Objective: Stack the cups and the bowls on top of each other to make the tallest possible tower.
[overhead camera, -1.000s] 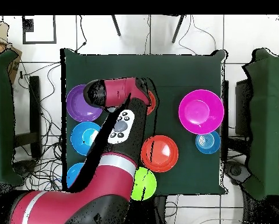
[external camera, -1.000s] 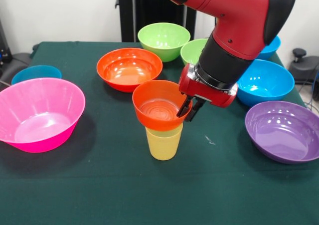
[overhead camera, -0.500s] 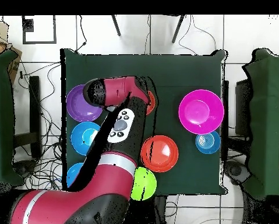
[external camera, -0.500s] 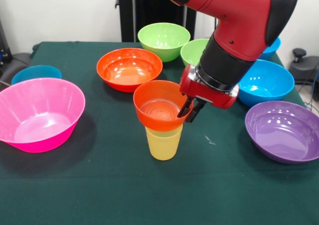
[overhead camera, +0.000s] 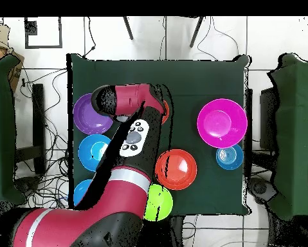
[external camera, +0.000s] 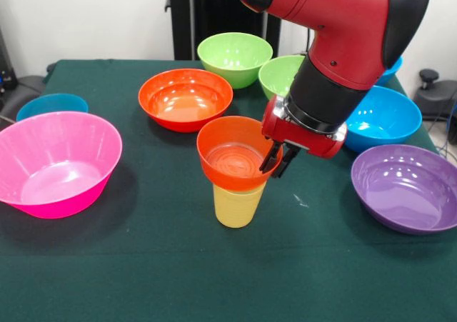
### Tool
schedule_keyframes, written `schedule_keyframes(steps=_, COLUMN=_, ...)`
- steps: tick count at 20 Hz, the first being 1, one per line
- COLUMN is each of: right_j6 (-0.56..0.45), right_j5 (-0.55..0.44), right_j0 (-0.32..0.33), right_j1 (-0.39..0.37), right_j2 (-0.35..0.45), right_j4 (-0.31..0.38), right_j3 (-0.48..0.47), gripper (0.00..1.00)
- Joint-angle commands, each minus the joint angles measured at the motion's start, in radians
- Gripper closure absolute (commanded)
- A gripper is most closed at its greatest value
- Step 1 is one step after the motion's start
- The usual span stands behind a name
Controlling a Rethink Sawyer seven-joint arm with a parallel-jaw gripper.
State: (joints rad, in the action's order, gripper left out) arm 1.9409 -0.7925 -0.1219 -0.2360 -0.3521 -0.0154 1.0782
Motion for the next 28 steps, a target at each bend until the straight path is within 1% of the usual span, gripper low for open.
schedule_keyframes(steps=1, right_j6=0.121, right_j5=-0.044, right_j0=0.012, right_j1=0.025, right_j2=0.122, right_j4=-0.039, right_j3=0.005, gripper=1.00)
schedule_keyframes(steps=11, right_j6=0.113, right_j5=-0.016, right_j0=0.013, right_j1=0.036, right_j2=0.117, right_j4=-0.040, right_j3=0.004, gripper=1.00)
schedule_keyframes(steps=16, right_j6=0.109, right_j5=-0.023, right_j0=0.015, right_j1=0.032, right_j2=0.116, right_j4=-0.040, right_j3=0.001, gripper=1.00)
schedule_keyframes(steps=17, right_j6=0.108, right_j5=-0.011, right_j0=0.013, right_j1=0.021, right_j2=0.117, right_j4=-0.039, right_j3=0.025, gripper=1.00)
schedule_keyframes(steps=28, right_j6=0.079, right_j5=-0.014, right_j0=0.010, right_j1=0.018, right_j2=0.116, right_j4=-0.021, right_j3=0.033, gripper=1.00)
